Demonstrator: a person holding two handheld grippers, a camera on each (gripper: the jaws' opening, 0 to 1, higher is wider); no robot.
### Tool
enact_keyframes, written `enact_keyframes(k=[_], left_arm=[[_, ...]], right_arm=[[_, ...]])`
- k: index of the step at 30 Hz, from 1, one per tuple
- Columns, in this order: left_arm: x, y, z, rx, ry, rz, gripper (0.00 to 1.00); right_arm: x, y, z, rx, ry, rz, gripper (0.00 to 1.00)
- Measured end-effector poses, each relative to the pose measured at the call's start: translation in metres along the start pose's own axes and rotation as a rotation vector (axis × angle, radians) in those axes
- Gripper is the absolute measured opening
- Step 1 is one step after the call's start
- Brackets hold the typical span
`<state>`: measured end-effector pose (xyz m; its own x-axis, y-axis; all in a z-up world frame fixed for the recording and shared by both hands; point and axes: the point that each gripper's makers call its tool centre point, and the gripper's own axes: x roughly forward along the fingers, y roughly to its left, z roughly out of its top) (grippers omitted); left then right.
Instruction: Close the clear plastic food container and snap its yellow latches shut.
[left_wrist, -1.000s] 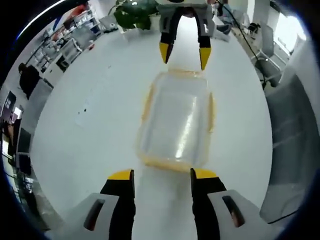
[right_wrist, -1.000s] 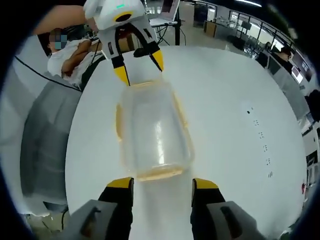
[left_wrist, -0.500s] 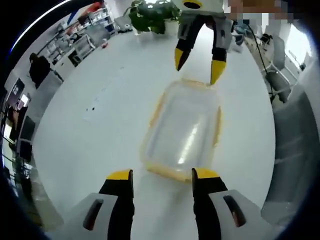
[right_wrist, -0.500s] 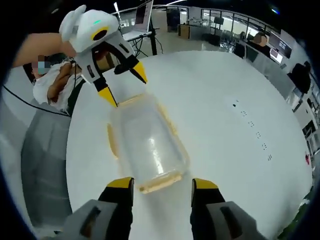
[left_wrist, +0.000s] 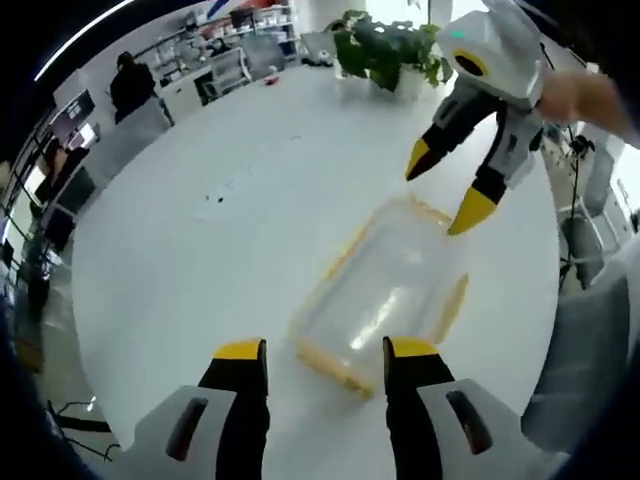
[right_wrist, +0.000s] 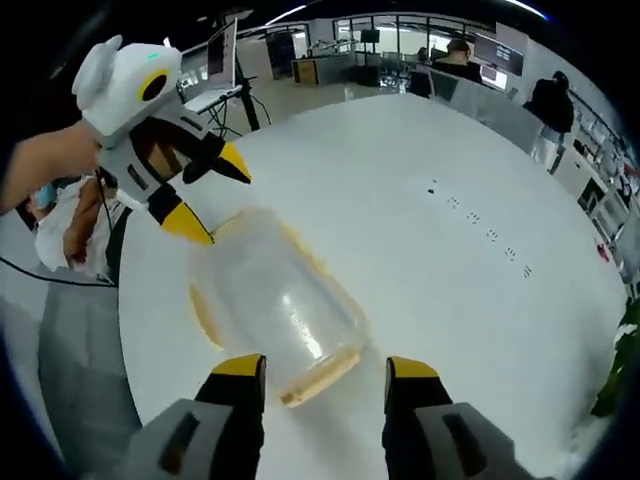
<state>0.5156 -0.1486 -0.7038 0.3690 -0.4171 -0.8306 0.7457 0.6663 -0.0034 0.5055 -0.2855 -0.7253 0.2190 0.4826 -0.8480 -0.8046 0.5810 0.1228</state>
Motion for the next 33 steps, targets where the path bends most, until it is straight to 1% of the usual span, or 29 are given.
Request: enact_keyframes(k=[1, 2, 4, 8, 9, 10, 12, 15, 18, 23, 25, 27, 29, 30, 32, 33], left_arm=[[-0.001, 0.000, 0.001, -0.027, -0.011, 0.000, 0.44], [-0.002, 0.001, 0.001, -0.037, -0.011, 0.007, 0.45], [-0.001, 0.001, 0.000, -0.055, -0.015, 0.013, 0.45], [0.000, 0.003, -0.005, -0.096, -0.014, 0.035, 0.48], [0.000, 0.003, -0.004, -0.108, -0.026, 0.040, 0.49], [0.000, 0.003, -0.004, -0.116, -0.032, 0.041, 0.50], [0.000, 0.001, -0.004, -0.157, -0.043, 0.036, 0.50], [0.001, -0.001, -0.004, -0.179, -0.049, 0.040, 0.50], [0.002, -0.005, -0.003, -0.237, -0.062, 0.034, 0.51], [0.006, -0.003, -0.010, -0.324, -0.054, 0.040, 0.49], [0.006, -0.004, -0.011, -0.356, -0.066, 0.032, 0.50], [0.009, -0.007, -0.016, -0.401, -0.059, 0.014, 0.50], [0.012, -0.013, -0.018, -0.440, -0.067, -0.024, 0.49], [0.013, -0.016, -0.022, -0.480, -0.054, -0.038, 0.50], [0.015, -0.017, -0.023, -0.514, -0.072, -0.053, 0.52], [0.015, -0.016, -0.024, -0.526, -0.078, -0.051, 0.51]], right_arm=[[0.000, 0.001, -0.002, 0.007, 0.001, -0.002, 0.45], [0.000, 0.002, -0.002, 0.022, -0.004, 0.001, 0.45], [0.001, 0.005, -0.003, 0.074, -0.016, 0.009, 0.46], [0.003, 0.008, -0.006, 0.110, -0.022, 0.006, 0.48], [0.003, 0.008, -0.005, 0.113, -0.026, 0.005, 0.49], [0.003, 0.008, -0.005, 0.122, -0.034, 0.000, 0.50], [0.004, 0.010, -0.005, 0.152, -0.043, 0.004, 0.49], [0.006, 0.011, -0.004, 0.200, -0.062, 0.001, 0.50], [0.009, 0.011, -0.003, 0.250, -0.078, 0.001, 0.50], [0.012, 0.013, -0.009, 0.299, -0.078, 0.008, 0.49], [0.013, 0.014, -0.010, 0.312, -0.076, 0.010, 0.48], [0.014, 0.014, -0.010, 0.343, -0.087, 0.016, 0.48], [0.016, 0.015, -0.010, 0.367, -0.096, 0.029, 0.48], [0.016, 0.016, -0.010, 0.385, -0.103, 0.037, 0.47], [0.017, 0.017, -0.010, 0.403, -0.111, 0.046, 0.47], [0.017, 0.017, -0.010, 0.415, -0.116, 0.049, 0.46]])
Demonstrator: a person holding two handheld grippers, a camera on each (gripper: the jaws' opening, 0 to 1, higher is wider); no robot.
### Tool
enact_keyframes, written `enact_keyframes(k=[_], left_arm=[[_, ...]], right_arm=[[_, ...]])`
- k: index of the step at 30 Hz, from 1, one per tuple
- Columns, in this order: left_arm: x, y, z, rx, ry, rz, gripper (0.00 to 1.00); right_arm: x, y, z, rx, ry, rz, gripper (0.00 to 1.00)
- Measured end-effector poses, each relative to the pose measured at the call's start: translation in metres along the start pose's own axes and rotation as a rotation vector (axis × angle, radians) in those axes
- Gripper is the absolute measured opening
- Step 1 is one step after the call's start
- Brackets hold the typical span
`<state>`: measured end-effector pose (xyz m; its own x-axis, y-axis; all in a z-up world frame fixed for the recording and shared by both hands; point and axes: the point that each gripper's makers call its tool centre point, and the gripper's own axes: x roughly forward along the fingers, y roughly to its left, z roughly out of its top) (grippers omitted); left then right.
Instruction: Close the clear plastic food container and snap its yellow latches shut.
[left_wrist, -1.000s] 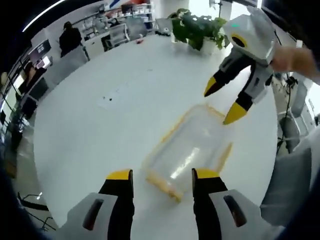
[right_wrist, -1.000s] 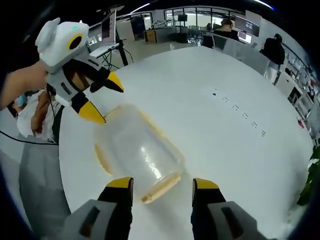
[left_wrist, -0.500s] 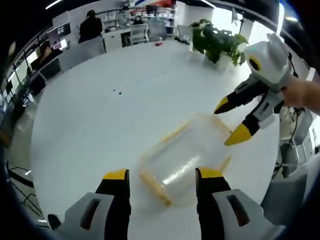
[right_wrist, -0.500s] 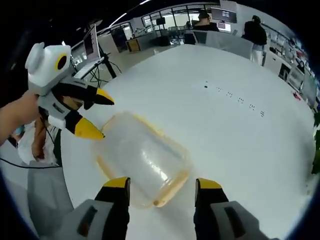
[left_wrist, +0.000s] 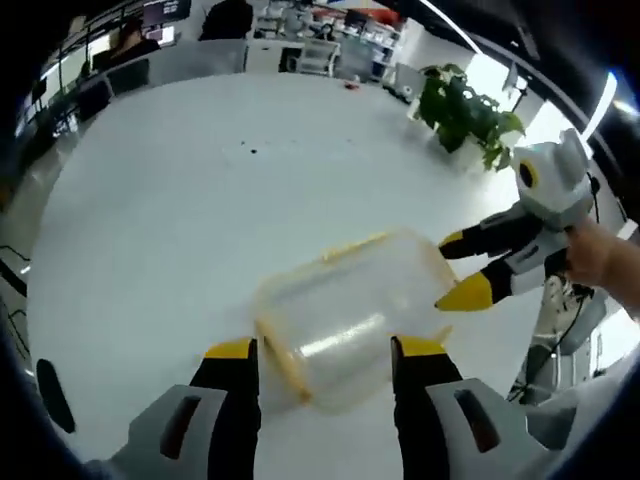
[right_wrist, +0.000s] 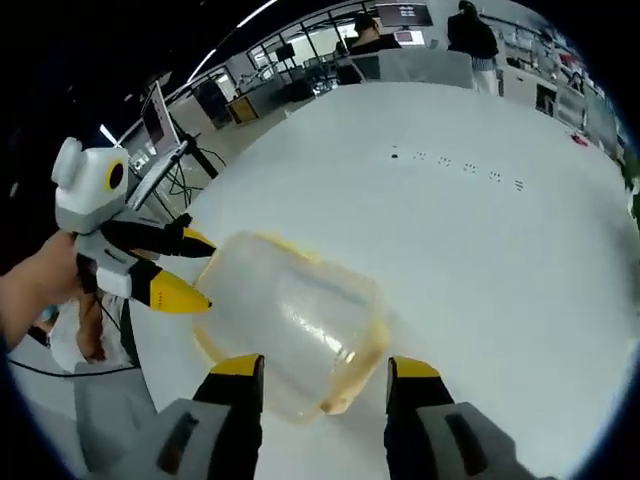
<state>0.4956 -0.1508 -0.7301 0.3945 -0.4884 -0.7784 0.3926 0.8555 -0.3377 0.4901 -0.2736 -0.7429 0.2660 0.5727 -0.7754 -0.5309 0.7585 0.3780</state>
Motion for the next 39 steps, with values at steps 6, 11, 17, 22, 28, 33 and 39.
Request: enact_keyframes(k=[6, 11, 17, 22, 28, 33, 39], left_arm=[[0.003, 0.001, -0.008, 0.013, 0.013, 0.000, 0.48], [0.003, 0.002, -0.008, 0.010, 0.005, 0.009, 0.46], [0.004, 0.001, -0.008, 0.005, -0.008, 0.008, 0.44], [0.008, -0.002, -0.003, -0.048, -0.013, -0.011, 0.40], [0.007, -0.001, -0.008, -0.050, -0.030, -0.020, 0.41], [0.007, 0.000, -0.009, -0.055, -0.019, -0.023, 0.41], [0.009, 0.001, -0.007, -0.042, -0.023, -0.033, 0.42]], right_arm=[[0.001, 0.003, 0.001, 0.035, -0.011, 0.016, 0.44], [0.003, 0.005, 0.000, 0.040, -0.017, 0.026, 0.43], [0.003, 0.006, 0.000, 0.042, -0.002, 0.038, 0.41], [0.008, 0.012, -0.010, 0.131, 0.016, 0.083, 0.35], [0.006, 0.008, -0.002, 0.121, -0.010, 0.068, 0.36], [0.007, 0.012, -0.004, 0.236, -0.008, 0.110, 0.36], [0.005, 0.009, -0.003, 0.185, -0.038, 0.077, 0.37]])
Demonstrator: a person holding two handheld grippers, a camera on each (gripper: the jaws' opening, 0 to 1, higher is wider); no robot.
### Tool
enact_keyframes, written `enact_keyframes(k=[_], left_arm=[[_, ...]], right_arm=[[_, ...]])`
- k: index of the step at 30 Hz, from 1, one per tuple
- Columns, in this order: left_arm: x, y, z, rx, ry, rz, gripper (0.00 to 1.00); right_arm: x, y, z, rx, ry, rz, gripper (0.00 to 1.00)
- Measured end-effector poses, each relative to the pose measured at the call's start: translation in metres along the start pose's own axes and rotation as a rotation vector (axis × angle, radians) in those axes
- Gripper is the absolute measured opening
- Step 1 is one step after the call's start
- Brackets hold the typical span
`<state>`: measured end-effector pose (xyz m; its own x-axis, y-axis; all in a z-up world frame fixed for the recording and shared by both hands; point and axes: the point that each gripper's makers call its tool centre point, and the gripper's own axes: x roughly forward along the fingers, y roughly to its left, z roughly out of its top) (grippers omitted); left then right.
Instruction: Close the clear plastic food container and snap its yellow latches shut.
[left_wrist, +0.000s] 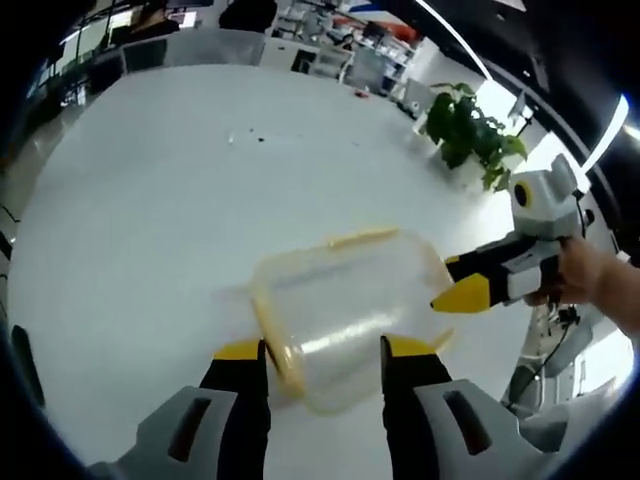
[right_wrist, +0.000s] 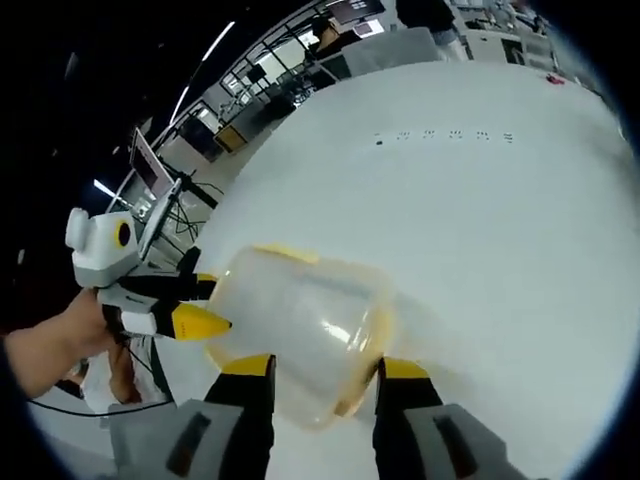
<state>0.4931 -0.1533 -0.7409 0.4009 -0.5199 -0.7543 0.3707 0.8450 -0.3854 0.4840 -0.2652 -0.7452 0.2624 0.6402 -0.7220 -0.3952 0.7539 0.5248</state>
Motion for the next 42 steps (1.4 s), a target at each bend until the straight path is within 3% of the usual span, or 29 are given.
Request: enact_keyframes(k=[10, 12, 15, 22, 27, 31, 36, 42], left_arm=[[0.000, -0.001, 0.001, 0.018, 0.012, -0.005, 0.44], [-0.001, 0.000, 0.005, 0.073, -0.004, 0.004, 0.43], [-0.003, -0.003, 0.005, 0.106, 0.018, -0.007, 0.42], [-0.010, -0.002, 0.016, 0.090, 0.007, -0.031, 0.41], [-0.013, -0.003, 0.012, 0.170, 0.045, -0.030, 0.40], [-0.013, -0.003, 0.004, 0.265, 0.108, -0.042, 0.42], [-0.015, -0.006, 0.004, 0.328, 0.129, -0.048, 0.44], [-0.019, -0.003, 0.010, 0.373, 0.135, -0.028, 0.43]], right_arm=[[-0.002, -0.001, -0.003, 0.017, 0.011, 0.001, 0.39], [-0.004, -0.001, -0.008, 0.010, 0.041, 0.018, 0.40], [-0.011, -0.007, -0.010, 0.007, 0.045, 0.006, 0.43], [-0.021, -0.011, -0.005, -0.137, 0.065, -0.012, 0.46], [-0.023, -0.009, -0.003, -0.185, 0.088, -0.012, 0.47], [-0.024, -0.008, -0.009, -0.263, 0.146, -0.022, 0.44], [-0.025, -0.004, -0.004, -0.290, 0.155, -0.020, 0.44], [-0.027, -0.006, -0.004, -0.403, 0.205, -0.037, 0.46]])
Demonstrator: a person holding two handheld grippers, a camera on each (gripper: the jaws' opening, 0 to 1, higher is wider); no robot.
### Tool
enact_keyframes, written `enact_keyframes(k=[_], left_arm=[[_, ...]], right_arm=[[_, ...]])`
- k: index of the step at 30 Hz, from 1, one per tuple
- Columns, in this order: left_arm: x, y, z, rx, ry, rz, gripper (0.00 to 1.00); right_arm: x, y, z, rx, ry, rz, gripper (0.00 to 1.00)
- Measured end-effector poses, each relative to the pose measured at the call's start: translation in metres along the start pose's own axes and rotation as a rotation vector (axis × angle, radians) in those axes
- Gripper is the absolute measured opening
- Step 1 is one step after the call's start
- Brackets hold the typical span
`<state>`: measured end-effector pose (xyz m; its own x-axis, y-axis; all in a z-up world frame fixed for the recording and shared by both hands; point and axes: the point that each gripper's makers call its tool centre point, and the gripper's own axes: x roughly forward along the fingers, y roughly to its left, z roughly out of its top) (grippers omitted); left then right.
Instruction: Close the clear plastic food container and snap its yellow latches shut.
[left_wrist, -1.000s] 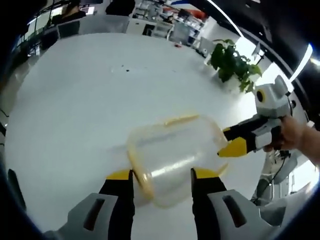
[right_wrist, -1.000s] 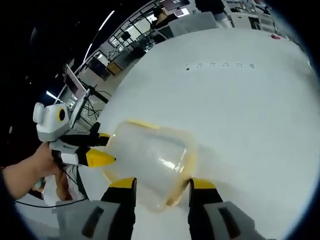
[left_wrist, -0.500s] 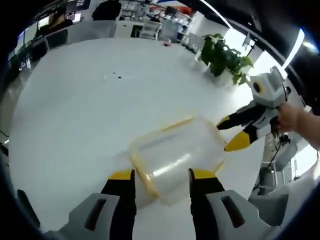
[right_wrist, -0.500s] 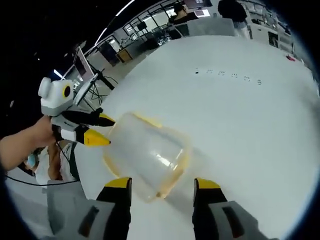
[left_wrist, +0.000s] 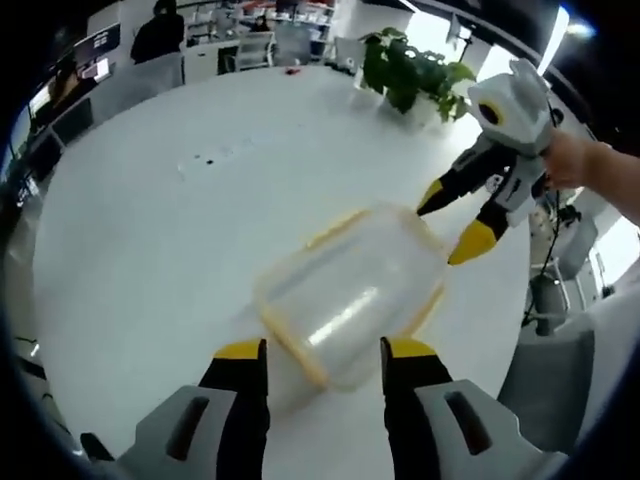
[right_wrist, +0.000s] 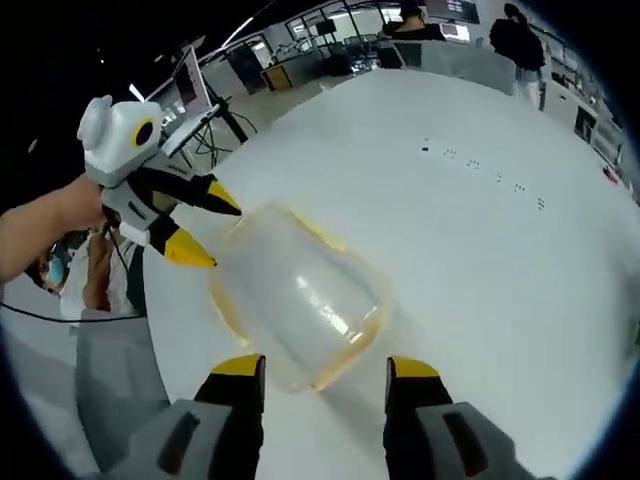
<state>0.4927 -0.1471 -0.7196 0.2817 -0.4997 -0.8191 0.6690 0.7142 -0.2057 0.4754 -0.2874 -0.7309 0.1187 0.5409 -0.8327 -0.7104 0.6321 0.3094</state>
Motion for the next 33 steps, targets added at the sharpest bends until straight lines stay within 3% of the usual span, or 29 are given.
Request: enact_keyframes(k=[10, 15, 20, 23, 33], left_arm=[[-0.008, 0.003, 0.008, 0.085, 0.008, 0.010, 0.41], [-0.011, 0.007, 0.010, 0.169, 0.032, 0.023, 0.42], [-0.012, 0.004, 0.013, 0.182, 0.041, 0.009, 0.39], [-0.012, 0.004, 0.012, 0.199, 0.048, 0.011, 0.39], [-0.016, 0.006, 0.020, 0.279, 0.040, 0.012, 0.39]], right_arm=[[-0.003, -0.007, -0.003, -0.069, 0.057, -0.029, 0.45], [-0.003, -0.007, -0.002, -0.114, 0.077, -0.035, 0.44], [-0.004, -0.005, -0.001, -0.140, 0.097, -0.028, 0.34], [-0.004, -0.002, 0.001, -0.156, 0.094, -0.025, 0.37], [-0.004, -0.002, -0.003, -0.217, 0.143, -0.031, 0.32]])
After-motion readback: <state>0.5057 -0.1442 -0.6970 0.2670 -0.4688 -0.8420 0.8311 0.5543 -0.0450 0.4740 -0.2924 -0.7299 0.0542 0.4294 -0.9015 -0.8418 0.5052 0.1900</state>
